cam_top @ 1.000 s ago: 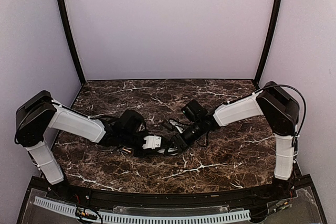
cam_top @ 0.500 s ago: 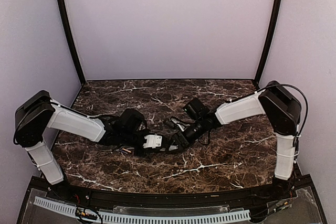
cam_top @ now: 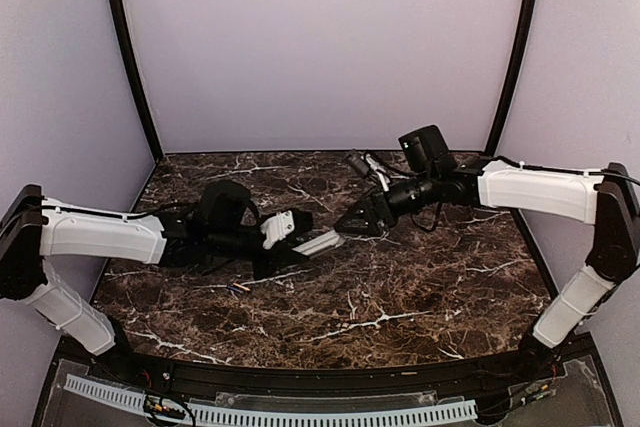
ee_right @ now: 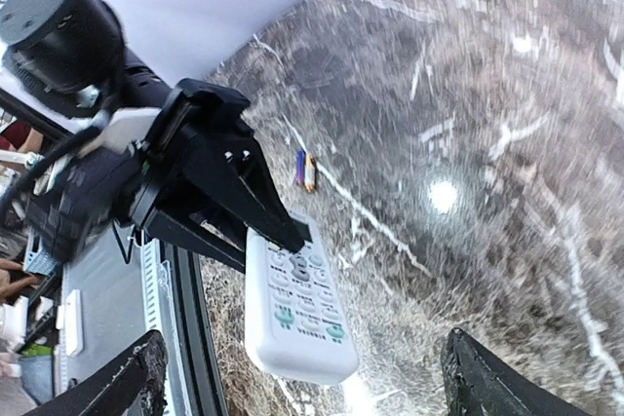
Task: Load the batteries into the remote control
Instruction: Pass from the left arm to the right, then pass from the right arm to the left, then pass from the left arm to the right, then pass from the right arm to the left
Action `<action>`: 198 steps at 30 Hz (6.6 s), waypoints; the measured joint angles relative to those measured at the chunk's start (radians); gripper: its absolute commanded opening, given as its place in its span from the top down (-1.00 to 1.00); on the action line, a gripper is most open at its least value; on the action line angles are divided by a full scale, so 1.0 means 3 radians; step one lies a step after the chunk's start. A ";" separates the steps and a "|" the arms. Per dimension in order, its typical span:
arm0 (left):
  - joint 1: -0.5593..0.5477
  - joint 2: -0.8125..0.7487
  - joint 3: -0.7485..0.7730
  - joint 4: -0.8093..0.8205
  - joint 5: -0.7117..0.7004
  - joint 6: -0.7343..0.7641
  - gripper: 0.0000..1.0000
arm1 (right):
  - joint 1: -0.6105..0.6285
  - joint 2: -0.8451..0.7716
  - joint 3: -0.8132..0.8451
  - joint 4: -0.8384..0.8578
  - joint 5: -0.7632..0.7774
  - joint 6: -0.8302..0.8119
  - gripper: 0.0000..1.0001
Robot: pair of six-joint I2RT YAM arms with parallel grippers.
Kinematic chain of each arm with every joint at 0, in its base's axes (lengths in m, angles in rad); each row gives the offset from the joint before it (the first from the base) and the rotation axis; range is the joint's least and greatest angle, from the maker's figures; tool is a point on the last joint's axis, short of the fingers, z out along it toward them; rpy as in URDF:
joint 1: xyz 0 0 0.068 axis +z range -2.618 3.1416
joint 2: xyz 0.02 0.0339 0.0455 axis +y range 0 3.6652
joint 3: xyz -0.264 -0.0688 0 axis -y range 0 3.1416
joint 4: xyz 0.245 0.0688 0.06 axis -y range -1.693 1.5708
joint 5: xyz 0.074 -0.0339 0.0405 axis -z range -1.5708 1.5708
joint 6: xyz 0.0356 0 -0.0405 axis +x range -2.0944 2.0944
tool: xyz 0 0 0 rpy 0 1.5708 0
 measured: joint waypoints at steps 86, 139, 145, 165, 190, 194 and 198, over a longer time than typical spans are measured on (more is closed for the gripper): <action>-0.0159 -0.1188 -0.0198 0.0693 -0.0131 -0.0690 -0.79 | 0.0319 -0.0340 -0.0015 0.1424 -0.0010 0.1251 0.98; -0.0315 -0.0788 -0.0614 0.1630 -0.1190 -0.0432 1.00 | 0.0317 -0.0084 -0.0308 0.2370 0.0245 0.2251 0.46; -0.0317 -0.0790 -0.0615 0.1551 -0.1143 -0.0537 1.00 | 0.0266 -0.0081 -0.0308 0.2204 0.0221 0.2126 0.02; -0.0317 -0.0791 -0.0669 0.1424 -0.1097 -0.0605 1.00 | 0.0214 0.0117 -0.0108 0.1850 -0.0322 0.1839 0.80; -0.0140 -0.0916 -0.0420 0.1043 0.0473 -0.1837 0.01 | 0.0216 -0.0262 0.0495 -0.0023 -0.0969 -0.0404 1.00; -0.0140 -0.0858 -0.0341 0.1026 0.0586 -0.1876 -0.02 | 0.0237 -0.0267 0.0506 -0.0136 -0.0930 -0.0586 1.00; -0.0139 -0.0752 -0.0248 0.0993 0.0664 -0.1886 0.49 | 0.0278 -0.0266 0.0549 -0.0268 -0.0879 -0.0712 1.00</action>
